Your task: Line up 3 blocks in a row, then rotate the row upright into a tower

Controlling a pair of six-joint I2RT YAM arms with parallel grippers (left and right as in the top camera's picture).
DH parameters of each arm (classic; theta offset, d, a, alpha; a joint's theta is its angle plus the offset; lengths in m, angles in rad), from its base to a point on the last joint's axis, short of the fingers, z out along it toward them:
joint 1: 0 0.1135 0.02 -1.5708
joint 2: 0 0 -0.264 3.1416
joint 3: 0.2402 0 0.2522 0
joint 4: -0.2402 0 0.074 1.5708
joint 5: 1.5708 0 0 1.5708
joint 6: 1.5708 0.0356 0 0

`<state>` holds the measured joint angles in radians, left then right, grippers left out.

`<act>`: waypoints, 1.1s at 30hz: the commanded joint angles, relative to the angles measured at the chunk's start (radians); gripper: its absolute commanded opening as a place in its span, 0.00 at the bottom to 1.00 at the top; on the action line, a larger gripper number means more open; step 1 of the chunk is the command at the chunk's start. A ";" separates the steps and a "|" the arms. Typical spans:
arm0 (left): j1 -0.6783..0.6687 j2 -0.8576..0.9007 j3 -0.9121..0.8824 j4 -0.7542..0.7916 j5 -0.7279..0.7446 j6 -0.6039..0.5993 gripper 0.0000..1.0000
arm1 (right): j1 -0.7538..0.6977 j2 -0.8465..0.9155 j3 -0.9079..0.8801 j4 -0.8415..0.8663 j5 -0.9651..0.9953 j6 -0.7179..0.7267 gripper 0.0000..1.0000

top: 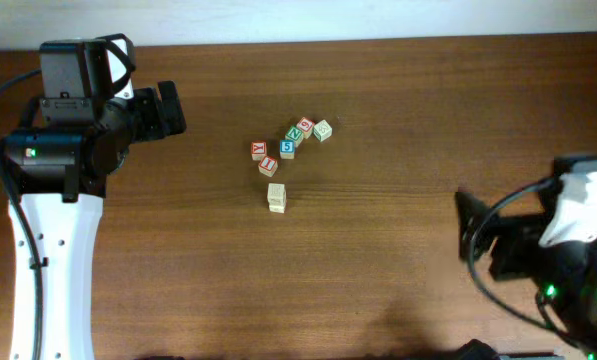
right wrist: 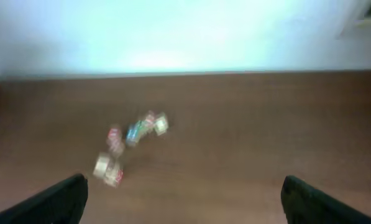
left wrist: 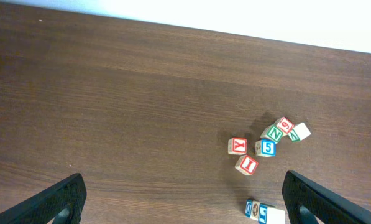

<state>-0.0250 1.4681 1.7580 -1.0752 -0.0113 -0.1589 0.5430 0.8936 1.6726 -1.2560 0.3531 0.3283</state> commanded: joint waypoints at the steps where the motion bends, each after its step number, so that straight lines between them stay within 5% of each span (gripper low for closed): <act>1: 0.002 -0.002 0.007 -0.001 0.007 -0.012 0.99 | -0.251 -0.014 -0.075 0.107 -0.150 -0.099 0.99; 3: 0.002 -0.002 0.007 -0.002 0.007 -0.012 0.99 | -0.405 -0.102 -0.235 0.290 -0.332 -0.286 0.99; 6: 0.002 -0.002 0.007 -0.002 0.007 -0.012 0.99 | -0.487 -0.273 -0.536 0.568 -0.370 -0.299 0.99; 10: 0.002 -0.002 0.007 -0.004 0.007 -0.012 0.99 | -0.532 -0.609 -1.204 1.147 -0.399 -0.299 0.99; 13: 0.002 -0.002 0.007 -0.004 0.007 -0.012 0.99 | -0.530 -0.799 -1.501 1.337 -0.399 -0.298 0.99; 18: 0.002 -0.002 0.007 -0.004 0.007 -0.012 0.99 | -0.530 -0.890 -1.667 1.293 -0.387 -0.298 0.99; 20: 0.002 -0.002 0.007 -0.004 0.007 -0.012 0.99 | -0.530 -0.890 -1.667 1.176 -0.382 -0.298 0.99; 33: 0.002 -0.002 0.007 -0.019 0.007 -0.012 0.99 | -0.530 -0.887 -1.667 1.178 -0.383 -0.298 0.99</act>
<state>-0.0254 1.4696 1.7580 -1.0912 -0.0078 -0.1593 0.0189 0.0120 0.0124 -0.0753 -0.0284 0.0296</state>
